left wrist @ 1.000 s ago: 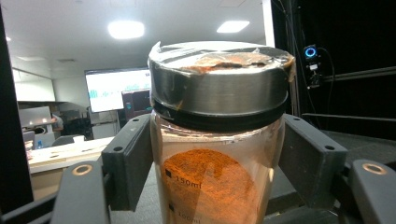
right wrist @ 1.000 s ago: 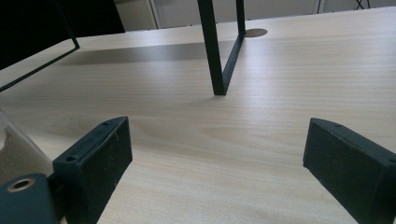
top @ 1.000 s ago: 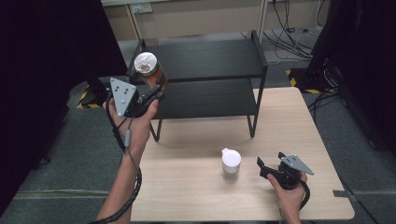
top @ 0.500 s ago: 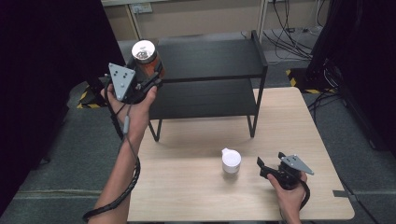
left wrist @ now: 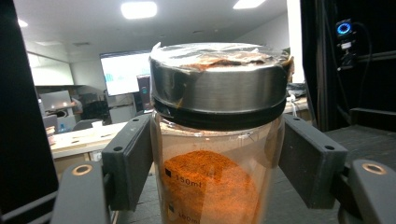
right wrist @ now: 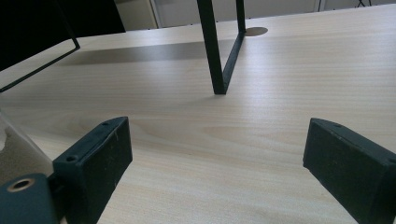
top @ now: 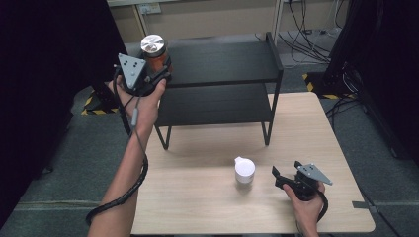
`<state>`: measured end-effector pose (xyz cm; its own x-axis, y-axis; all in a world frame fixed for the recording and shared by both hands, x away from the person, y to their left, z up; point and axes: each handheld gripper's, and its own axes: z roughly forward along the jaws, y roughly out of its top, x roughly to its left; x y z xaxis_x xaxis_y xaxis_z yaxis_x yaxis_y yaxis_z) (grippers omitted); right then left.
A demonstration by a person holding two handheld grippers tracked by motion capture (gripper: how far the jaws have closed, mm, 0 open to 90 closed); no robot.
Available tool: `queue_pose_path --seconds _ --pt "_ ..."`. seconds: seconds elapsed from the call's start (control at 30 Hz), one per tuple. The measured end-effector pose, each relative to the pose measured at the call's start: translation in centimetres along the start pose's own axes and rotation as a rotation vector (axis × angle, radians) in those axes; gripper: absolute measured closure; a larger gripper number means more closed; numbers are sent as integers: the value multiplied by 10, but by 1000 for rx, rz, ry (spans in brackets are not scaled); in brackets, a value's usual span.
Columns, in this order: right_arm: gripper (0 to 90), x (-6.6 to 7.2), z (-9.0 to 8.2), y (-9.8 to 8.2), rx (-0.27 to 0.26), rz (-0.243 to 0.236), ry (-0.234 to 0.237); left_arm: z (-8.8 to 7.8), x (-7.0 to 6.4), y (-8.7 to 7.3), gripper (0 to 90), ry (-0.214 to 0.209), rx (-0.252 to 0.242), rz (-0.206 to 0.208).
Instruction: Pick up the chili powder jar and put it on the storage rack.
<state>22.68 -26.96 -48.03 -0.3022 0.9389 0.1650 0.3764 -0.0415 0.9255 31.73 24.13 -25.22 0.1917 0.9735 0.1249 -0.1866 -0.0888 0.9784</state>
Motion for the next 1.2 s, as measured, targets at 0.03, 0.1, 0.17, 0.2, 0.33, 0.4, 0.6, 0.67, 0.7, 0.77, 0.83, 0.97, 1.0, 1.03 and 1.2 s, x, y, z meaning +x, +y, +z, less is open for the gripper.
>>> queue_pose_path --seconds 0.03,0.1,0.17,0.2,0.33,0.4,0.6,0.67,0.7,0.77,0.83,0.97,1.0,1.03,1.2 --pt "83 0 0 0 0 0 0 2 0 0 303 3 4 -4" --pt "83 0 0 0 0 0 0 5 0 0 303 8 15 -2" --pt "83 0 0 0 0 2 1 7 0 1 303 13 24 -3" --pt "83 0 0 0 0 1 1 8 0 1 303 15 28 -3" --pt "83 0 0 0 0 2 1 12 1 2 303 15 40 -6" --pt "82 -1 0 0 2 3 1 13 1 2 303 14 46 -8" --pt "82 0 0 0 1 3 1 16 3 0 303 6 63 -20" --pt "83 -1 0 0 2 4 1 17 3 -1 303 8 68 -23" --pt "82 -1 0 0 2 4 1 17 3 -1 303 8 72 -28" --pt "83 -1 0 1 3 5 1 18 4 -2 303 5 78 -35" --pt "83 -1 0 1 3 4 1 19 4 -2 303 4 81 -42" --pt "83 0 0 0 3 4 1 21 5 -4 303 2 88 -52" --pt "83 -1 0 1 3 5 1 21 6 -5 303 2 87 -57" --pt "82 -1 0 1 3 5 2 21 6 -4 303 2 89 -60" --pt "82 -1 1 1 6 3 1 24 10 -5 302 -4 93 -84"
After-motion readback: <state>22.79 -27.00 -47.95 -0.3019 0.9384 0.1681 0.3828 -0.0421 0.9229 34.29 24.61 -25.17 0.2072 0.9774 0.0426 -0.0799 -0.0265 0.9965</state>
